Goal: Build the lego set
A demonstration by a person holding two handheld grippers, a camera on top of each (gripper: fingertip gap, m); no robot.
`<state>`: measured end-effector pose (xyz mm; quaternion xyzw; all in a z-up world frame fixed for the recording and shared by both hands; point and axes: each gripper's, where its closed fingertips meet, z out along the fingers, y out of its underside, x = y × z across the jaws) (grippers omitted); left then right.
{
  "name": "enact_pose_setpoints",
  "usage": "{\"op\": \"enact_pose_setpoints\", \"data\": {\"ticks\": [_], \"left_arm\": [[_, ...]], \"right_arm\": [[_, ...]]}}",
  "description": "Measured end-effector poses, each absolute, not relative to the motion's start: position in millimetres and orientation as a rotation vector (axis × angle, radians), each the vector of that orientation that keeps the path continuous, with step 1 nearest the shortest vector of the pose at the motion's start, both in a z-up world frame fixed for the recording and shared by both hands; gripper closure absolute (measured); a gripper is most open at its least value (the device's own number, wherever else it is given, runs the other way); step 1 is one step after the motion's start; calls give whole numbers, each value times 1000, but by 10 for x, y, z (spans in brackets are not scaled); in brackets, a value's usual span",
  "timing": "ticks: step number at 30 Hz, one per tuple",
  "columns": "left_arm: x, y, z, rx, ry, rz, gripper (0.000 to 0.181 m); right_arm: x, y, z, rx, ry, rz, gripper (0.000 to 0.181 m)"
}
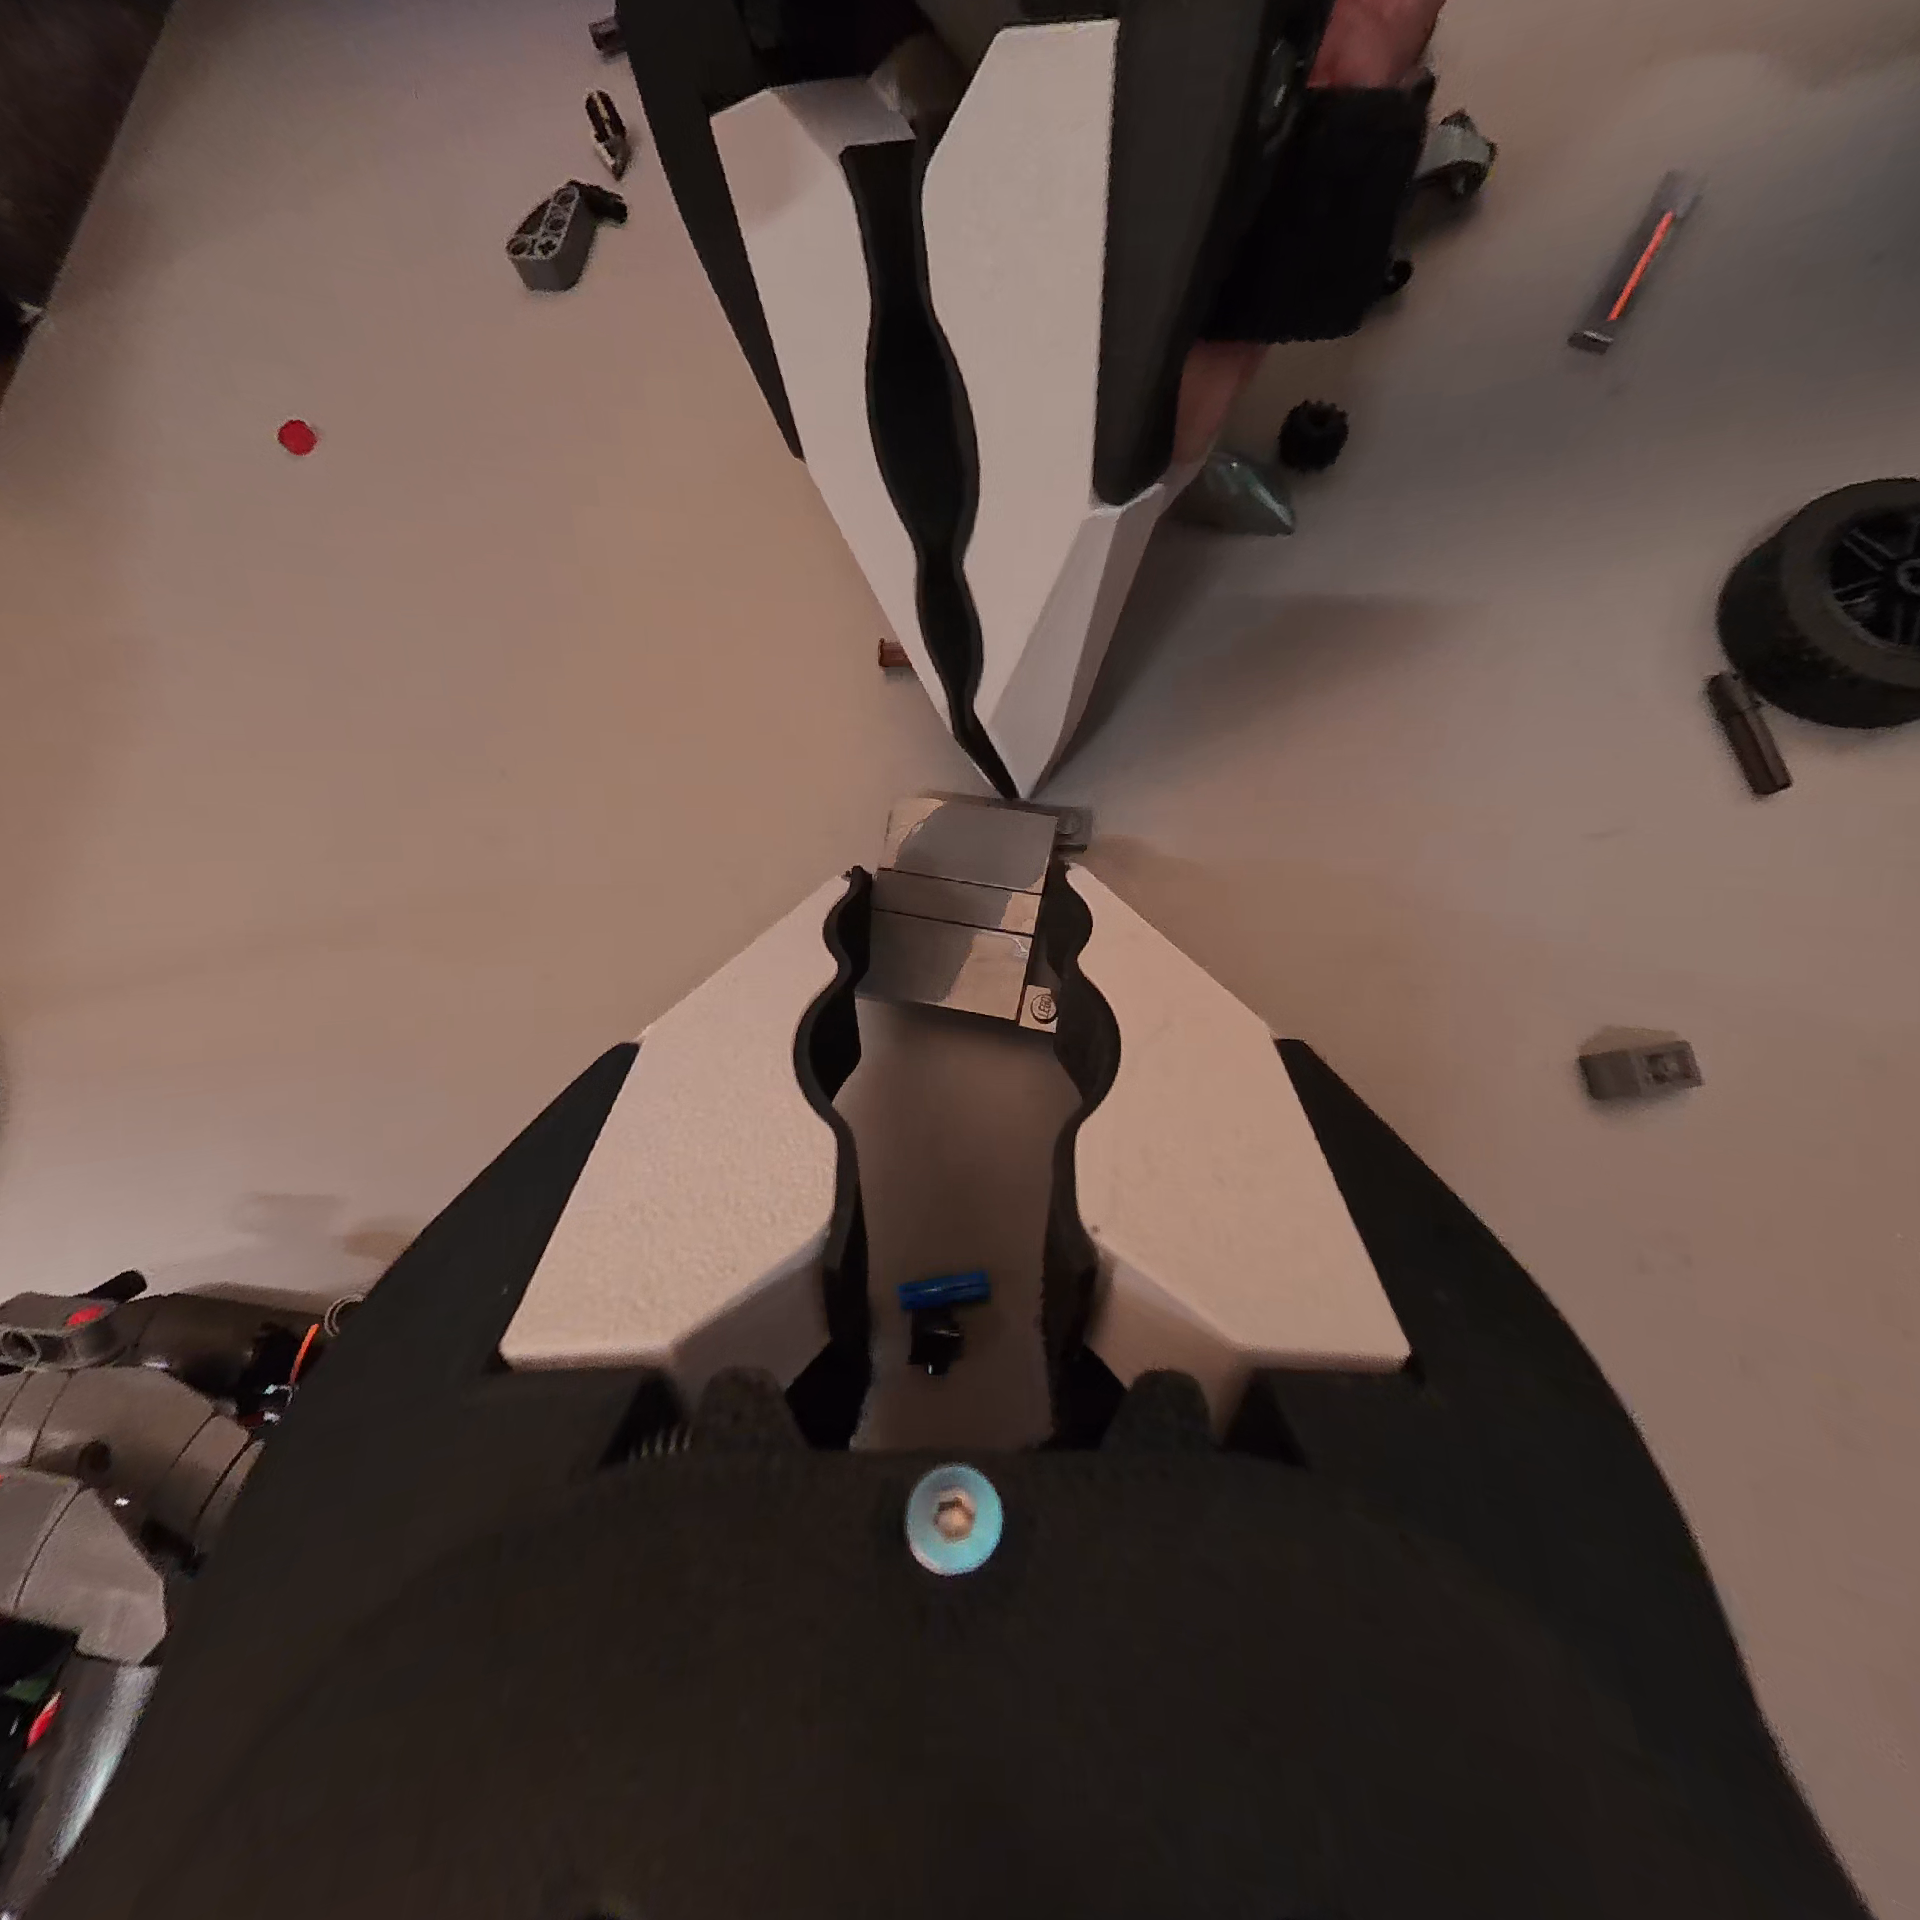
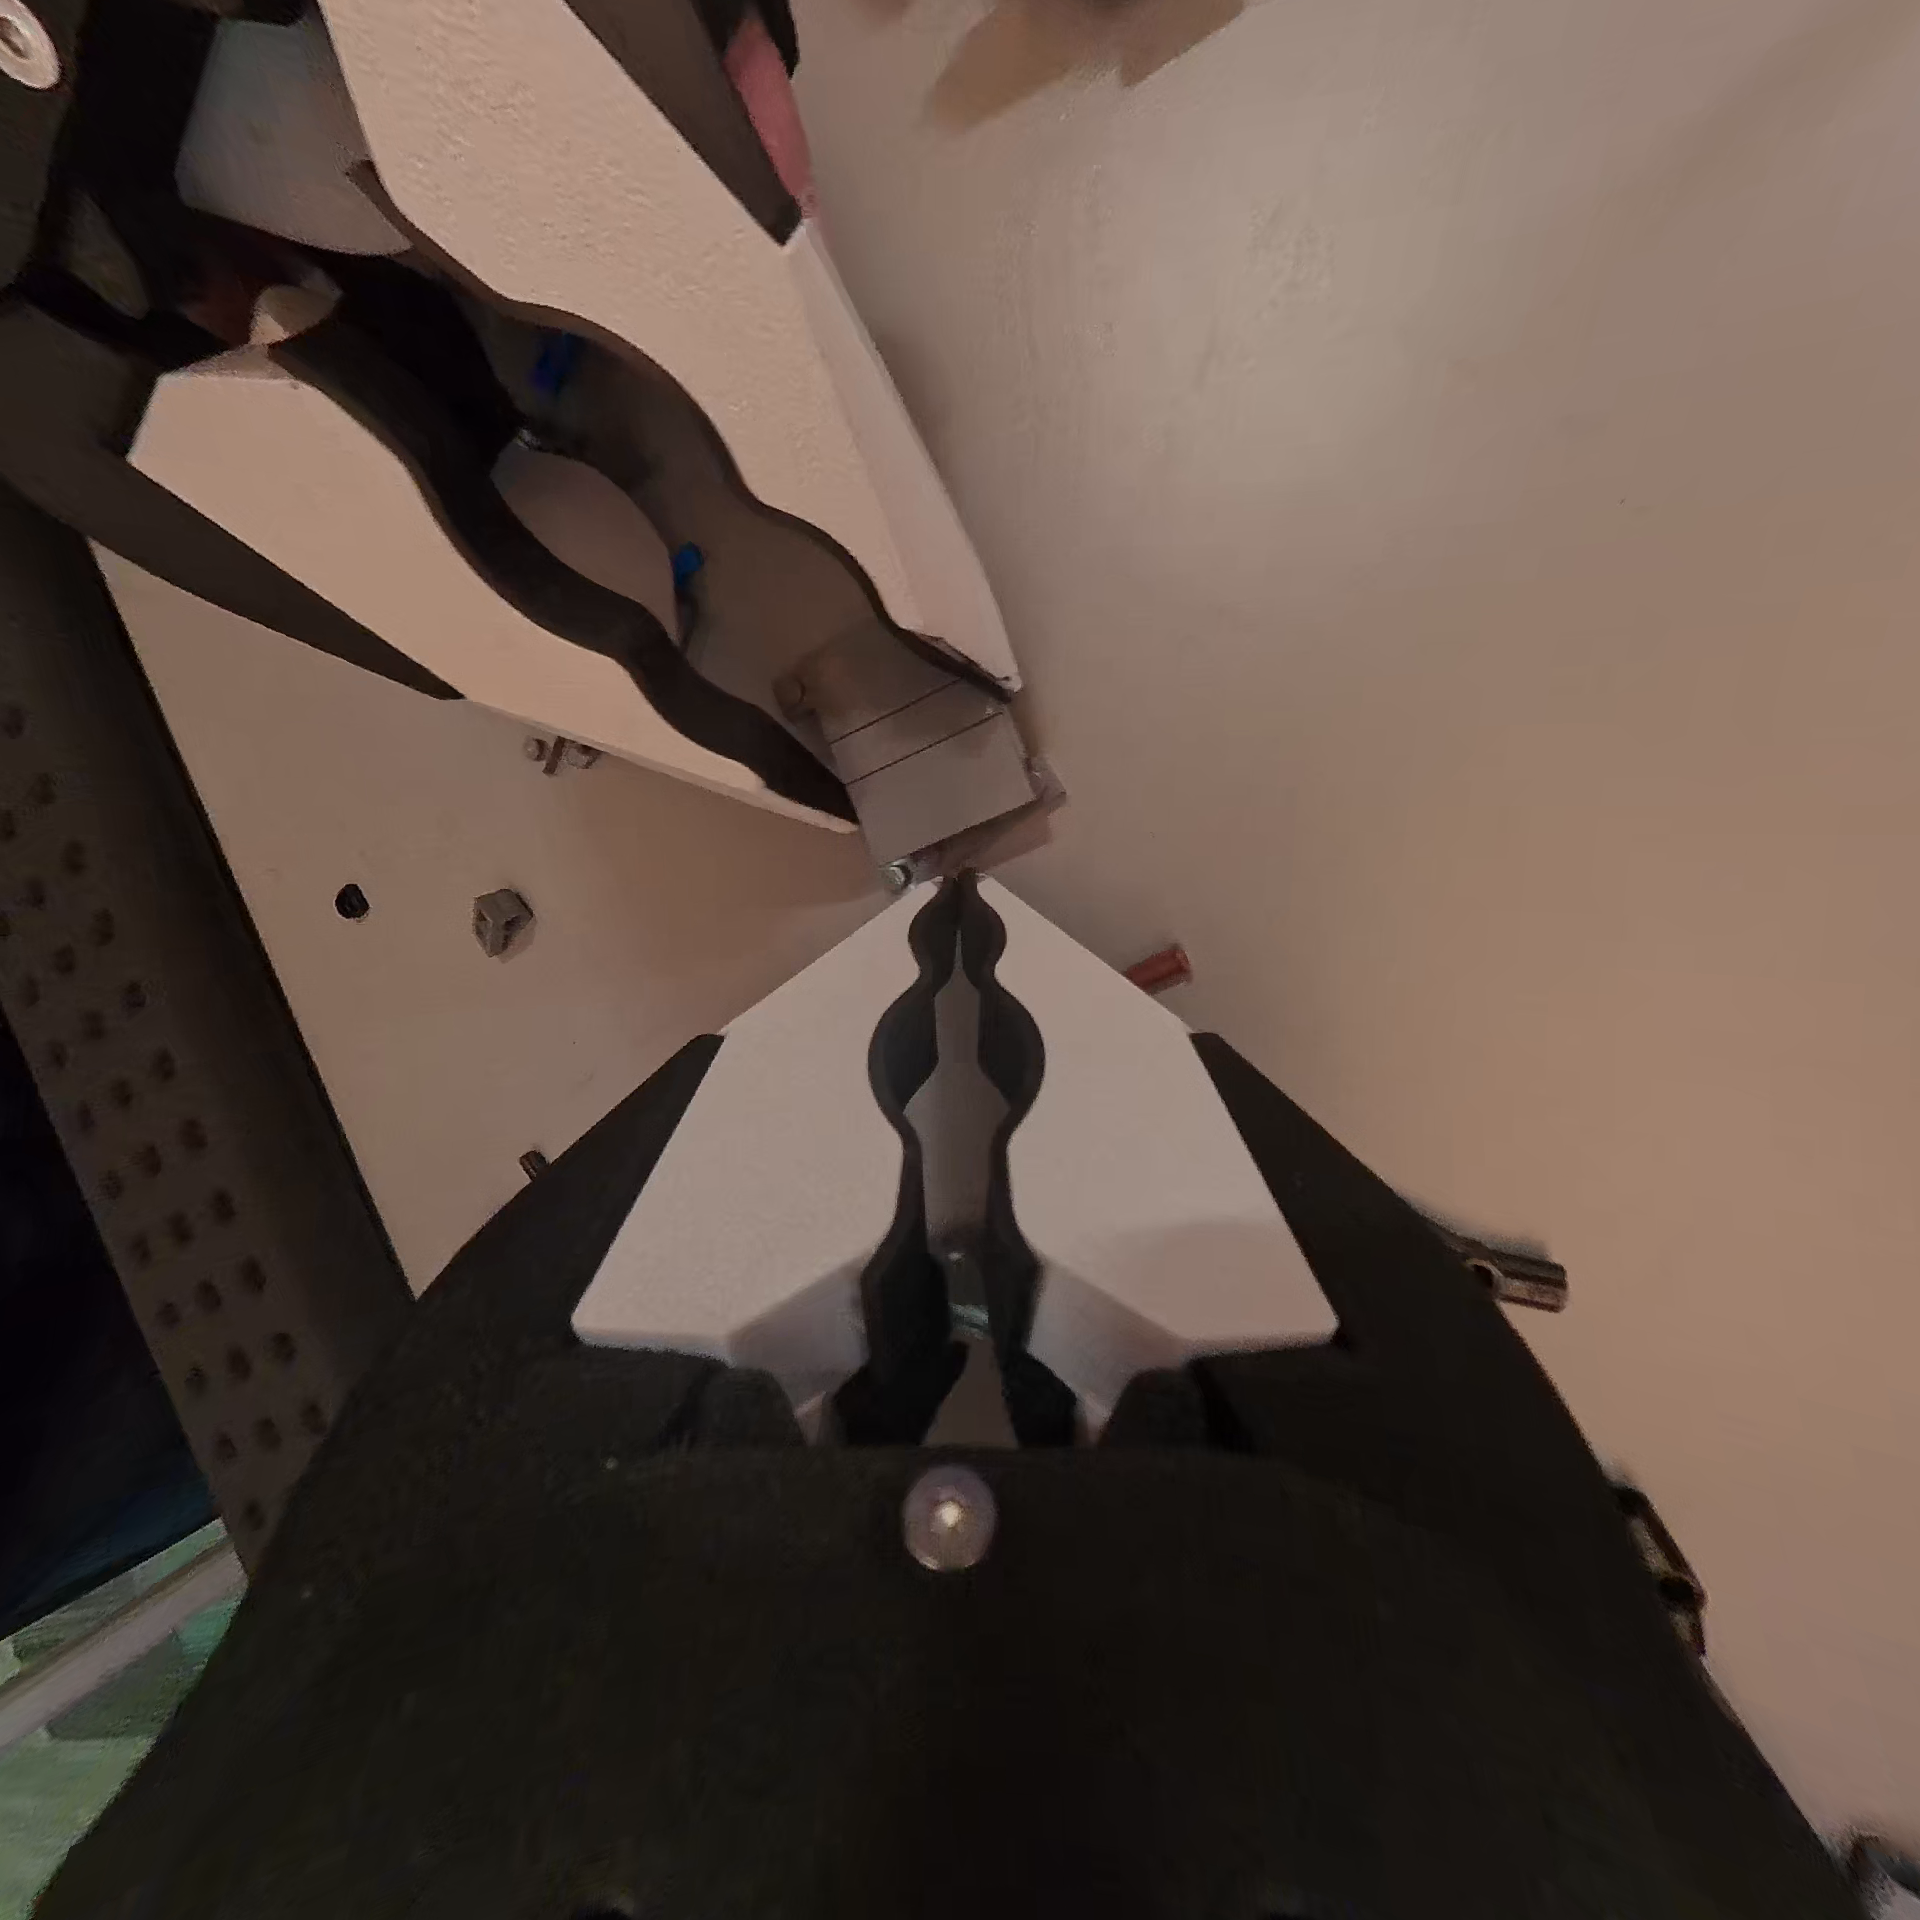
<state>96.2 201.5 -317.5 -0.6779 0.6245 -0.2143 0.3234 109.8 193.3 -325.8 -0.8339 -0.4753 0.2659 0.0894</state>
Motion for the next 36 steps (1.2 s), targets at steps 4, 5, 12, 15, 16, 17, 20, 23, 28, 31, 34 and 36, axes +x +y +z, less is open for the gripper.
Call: {"op": "enact_pose_setpoints", "data": {"ticks": [4, 5, 12, 15, 16, 17, 20, 23, 28, 31, 34, 36], "left_arm": [[959, 2029, -3213, -1799, 1636, -546, 150], [961, 2026, -3215, -1801, 1638, -546, 150], [971, 2013, -3232, -1798, 1649, -551, 150], [975, 2013, -3233, -1797, 1647, -558, 150], [976, 2013, -3233, -1796, 1649, -558, 150], [975, 2012, -3233, -1796, 1650, -557, 150], [982, 2008, -3235, -1790, 1658, -550, 150], [991, 2005, -3236, -1789, 1661, -552, 150], [990, 2005, -3238, -1792, 1668, -553, 150], [993, 2003, -3240, -1792, 1674, -553, 150], [1000, 2003, -3242, -1797, 1683, -542, 150], [1002, 2002, -3243, -1802, 1692, -531, 150]], "right_arm": [[1090, 1921, -3266, -2482, -1422, 791, 181], [1085, 1920, -3266, -2483, -1416, 799, 181], [1080, 1955, -3235, -2471, -1398, 790, 181], [1071, 2011, -3194, -2451, -1369, 783, 181], [1065, 2026, -3177, -2442, -1360, 784, 181], [1054, 2037, -3162, -2432, -1352, 790, 181], [1035, 2065, -3165, -2417, -1345, 774, 181], [988, 2047, -3180, -2406, -1357, 783, 181], [977, 2045, -3182, -2407, -1356, 777, 181], [981, 2041, -3182, -2417, -1348, 782, 181], [986, 2040, -3182, -2433, -1330, 814, 181], [990, 2038, -3182, -2434, -1323, 828, 181]]}}
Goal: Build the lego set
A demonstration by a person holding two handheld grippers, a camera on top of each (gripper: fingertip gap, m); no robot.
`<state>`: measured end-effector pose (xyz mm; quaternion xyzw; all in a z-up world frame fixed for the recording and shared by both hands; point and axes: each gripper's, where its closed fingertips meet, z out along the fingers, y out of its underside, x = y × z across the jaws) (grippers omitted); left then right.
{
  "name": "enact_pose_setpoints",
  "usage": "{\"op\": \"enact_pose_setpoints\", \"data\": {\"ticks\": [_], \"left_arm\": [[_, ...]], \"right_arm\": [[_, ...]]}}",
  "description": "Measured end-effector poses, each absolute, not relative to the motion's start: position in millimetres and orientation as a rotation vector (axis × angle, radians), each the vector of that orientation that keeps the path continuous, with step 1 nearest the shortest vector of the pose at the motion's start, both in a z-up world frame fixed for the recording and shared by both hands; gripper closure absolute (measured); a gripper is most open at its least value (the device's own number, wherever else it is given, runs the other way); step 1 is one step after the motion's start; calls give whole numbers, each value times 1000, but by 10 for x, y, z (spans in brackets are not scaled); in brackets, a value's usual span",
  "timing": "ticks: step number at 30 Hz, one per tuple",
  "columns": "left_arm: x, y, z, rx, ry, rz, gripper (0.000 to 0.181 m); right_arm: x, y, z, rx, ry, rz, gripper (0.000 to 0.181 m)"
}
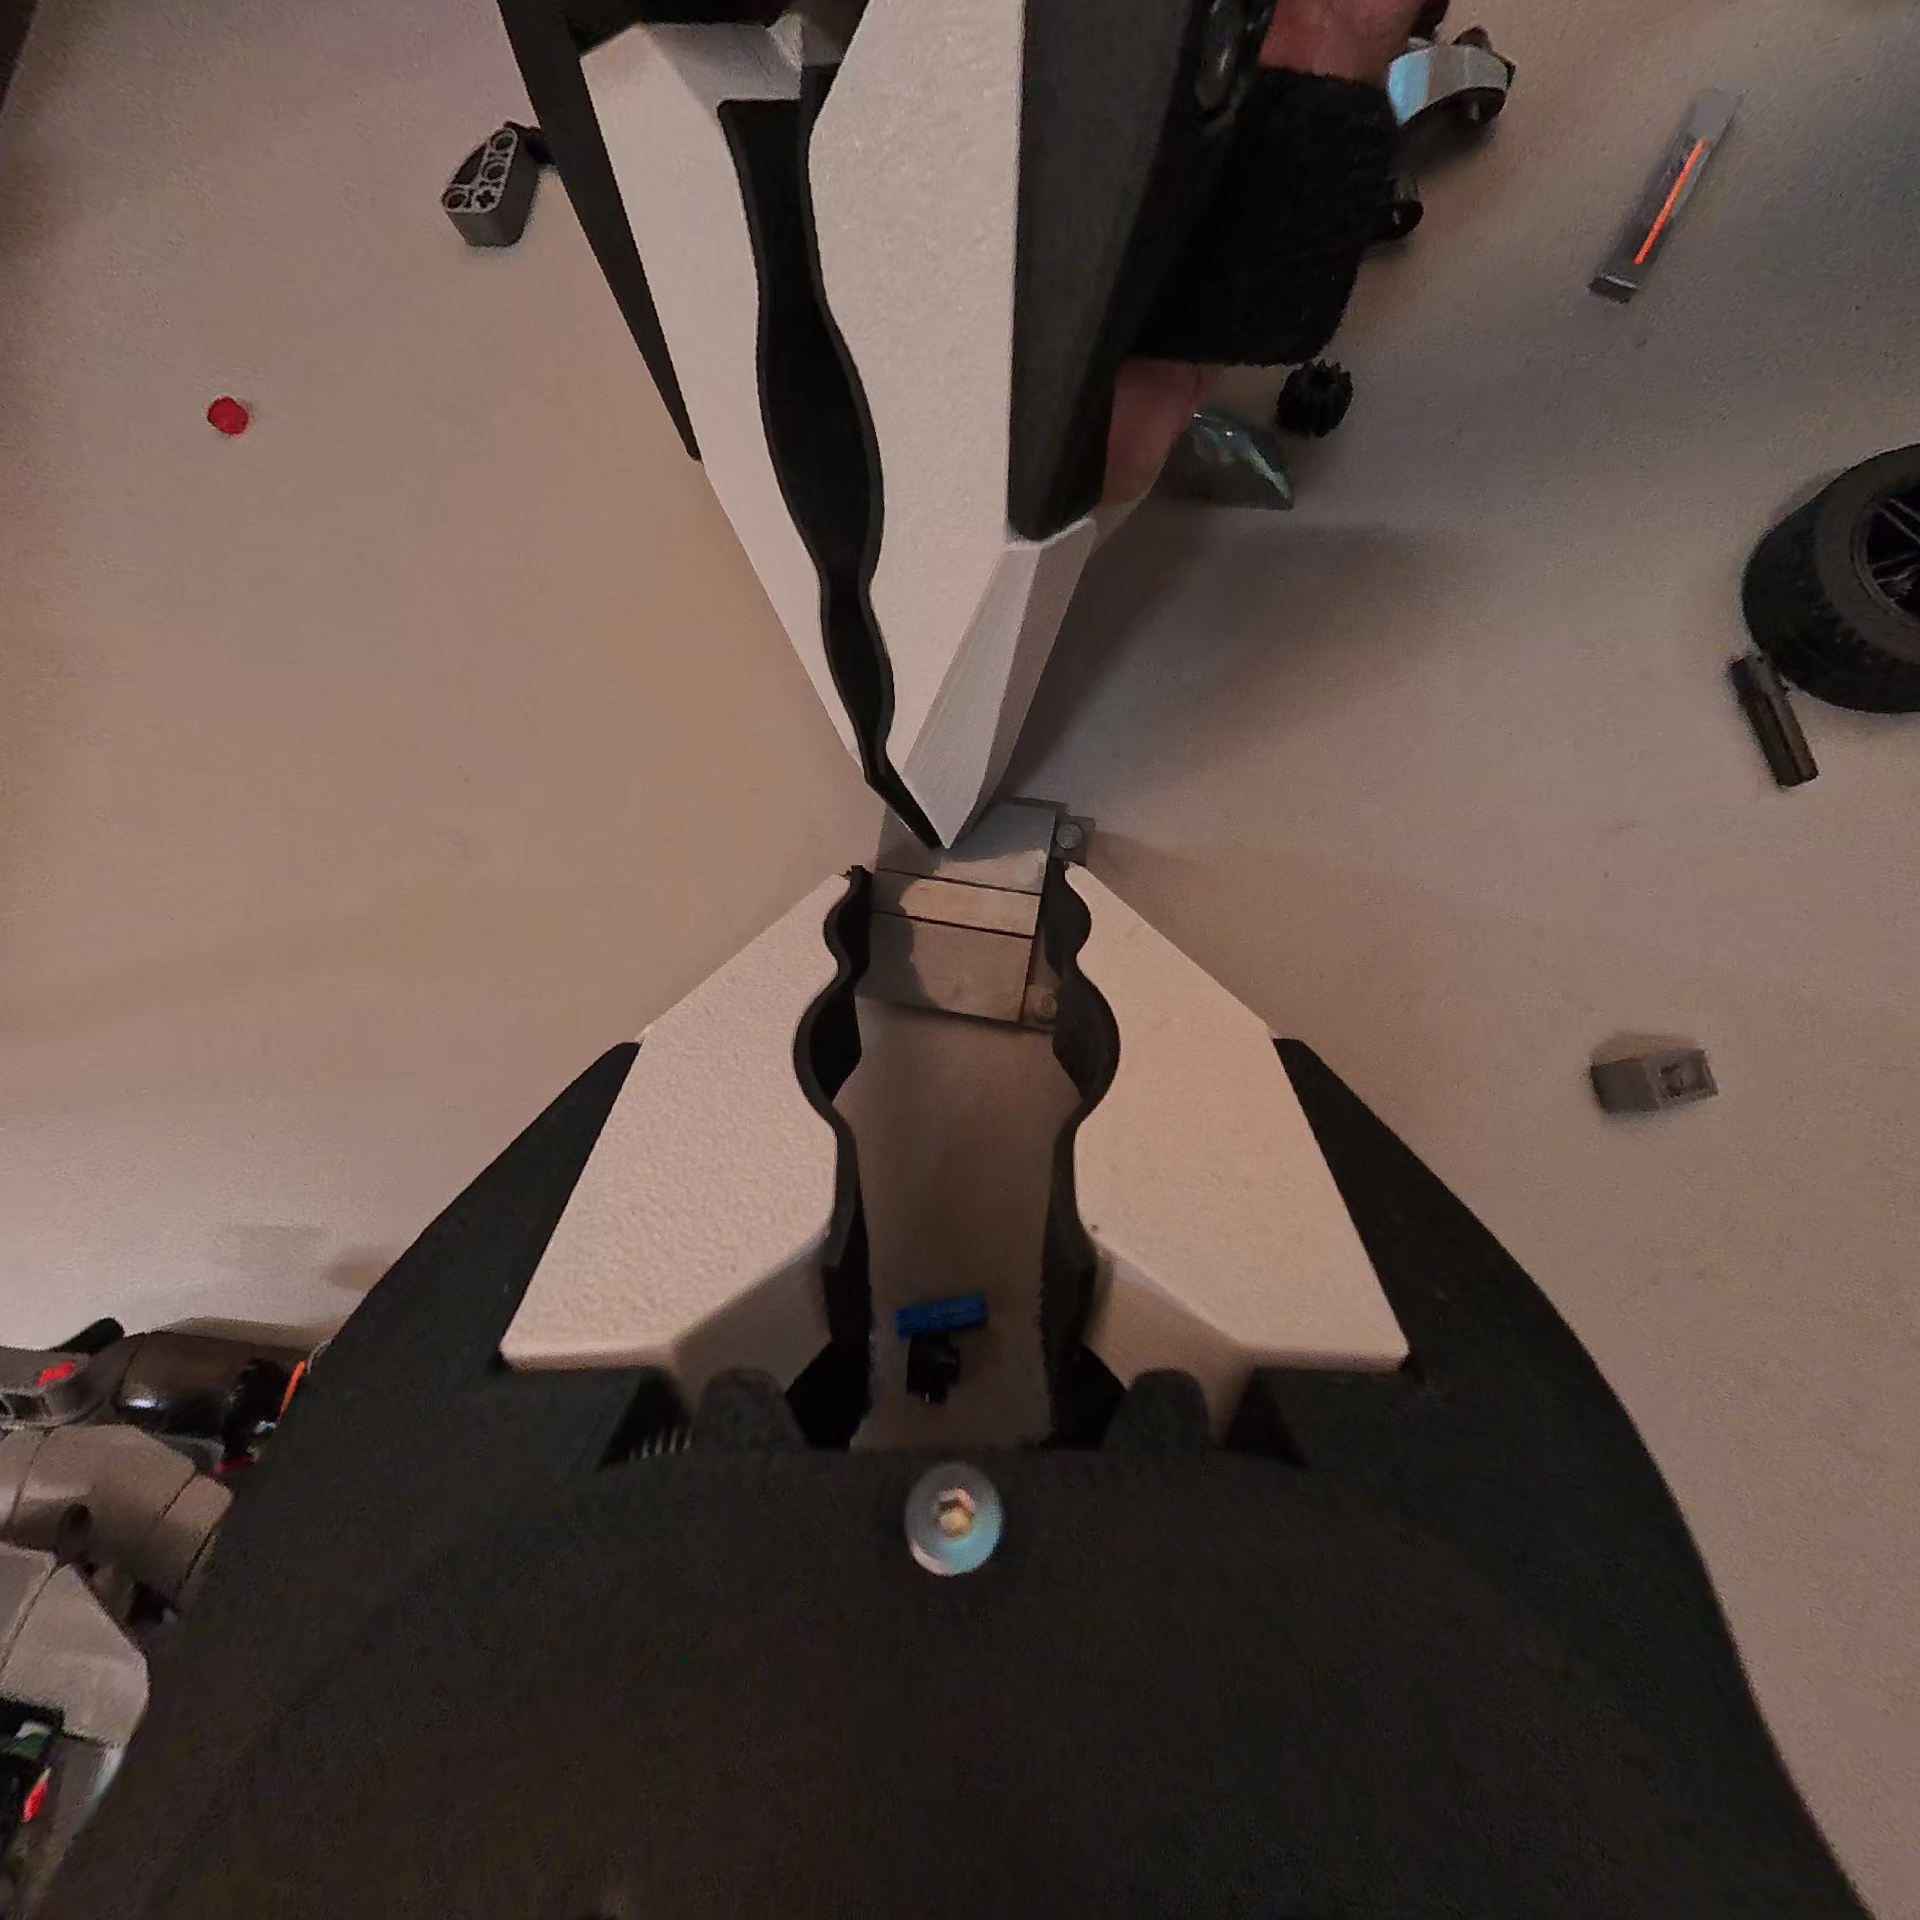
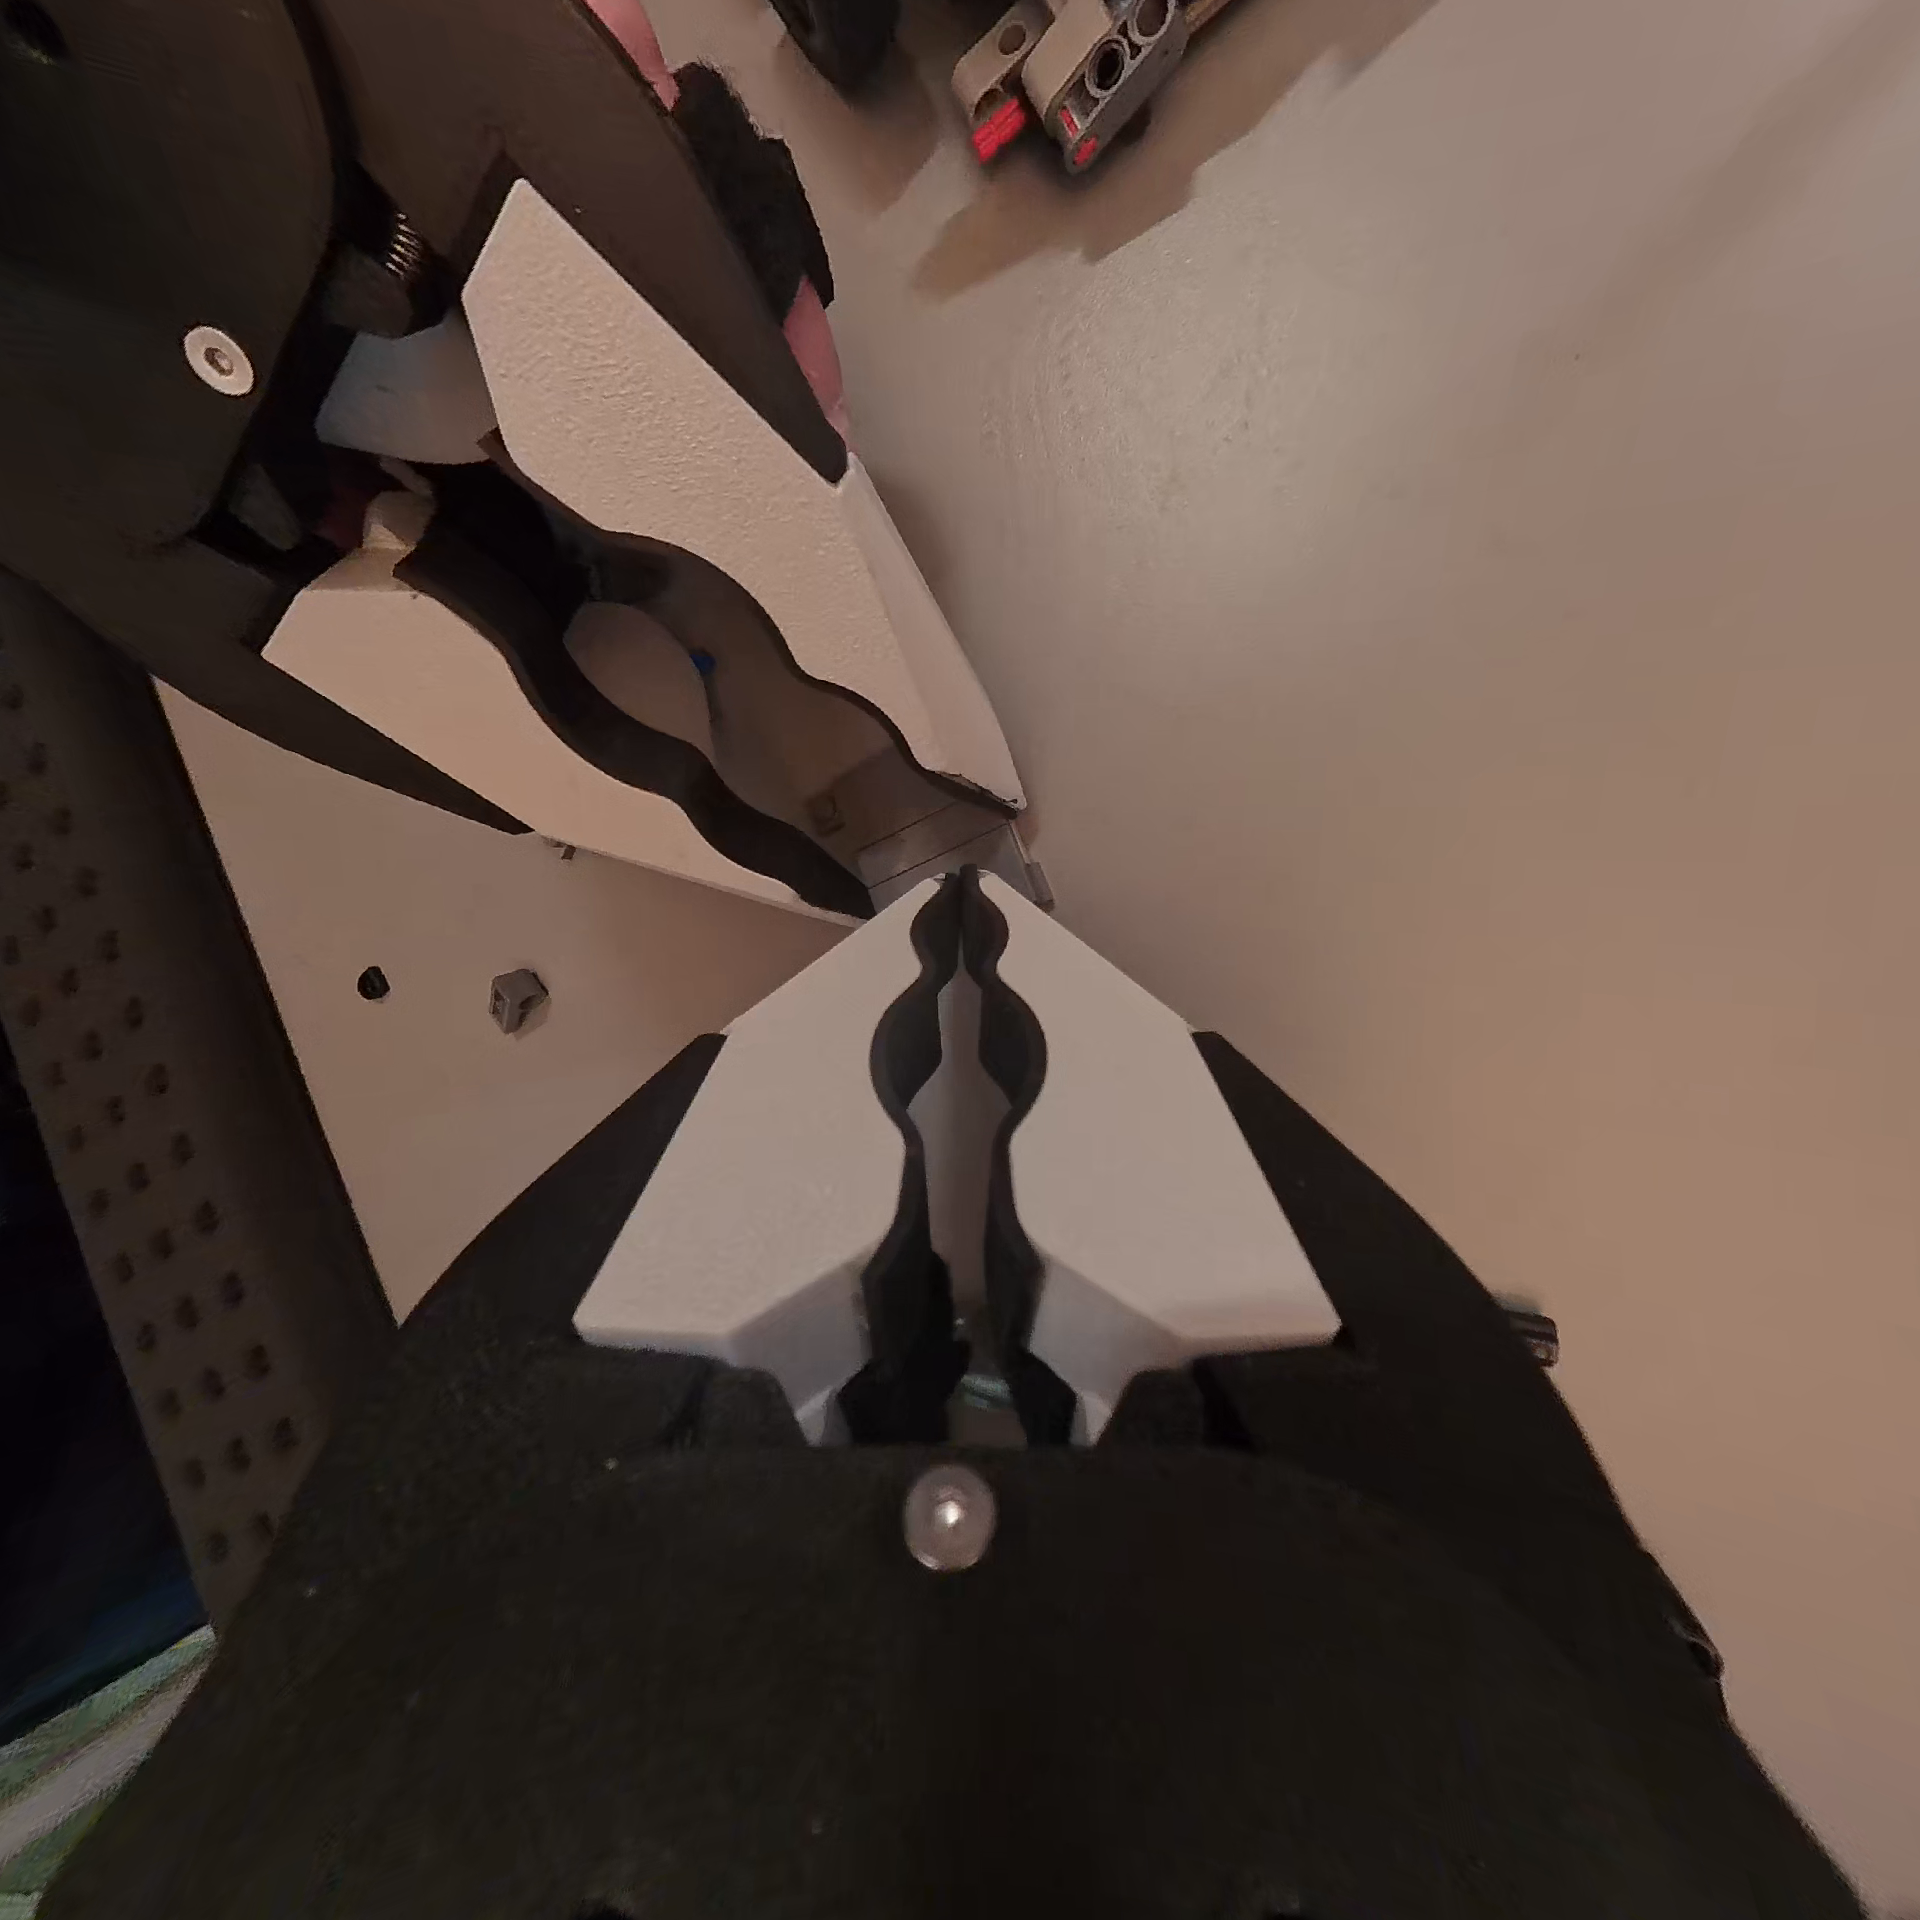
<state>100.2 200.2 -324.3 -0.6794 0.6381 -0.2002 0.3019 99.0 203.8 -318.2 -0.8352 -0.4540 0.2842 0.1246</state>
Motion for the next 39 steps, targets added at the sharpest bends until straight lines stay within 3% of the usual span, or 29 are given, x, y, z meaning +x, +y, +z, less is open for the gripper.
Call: {"op": "enact_pose_setpoints", "data": {"ticks": [39], "left_arm": [[1044, 1992, -3246, -1814, 1748, -445, 151]], "right_arm": [[1113, 2040, -3215, -2464, -1374, 719, 181]]}}
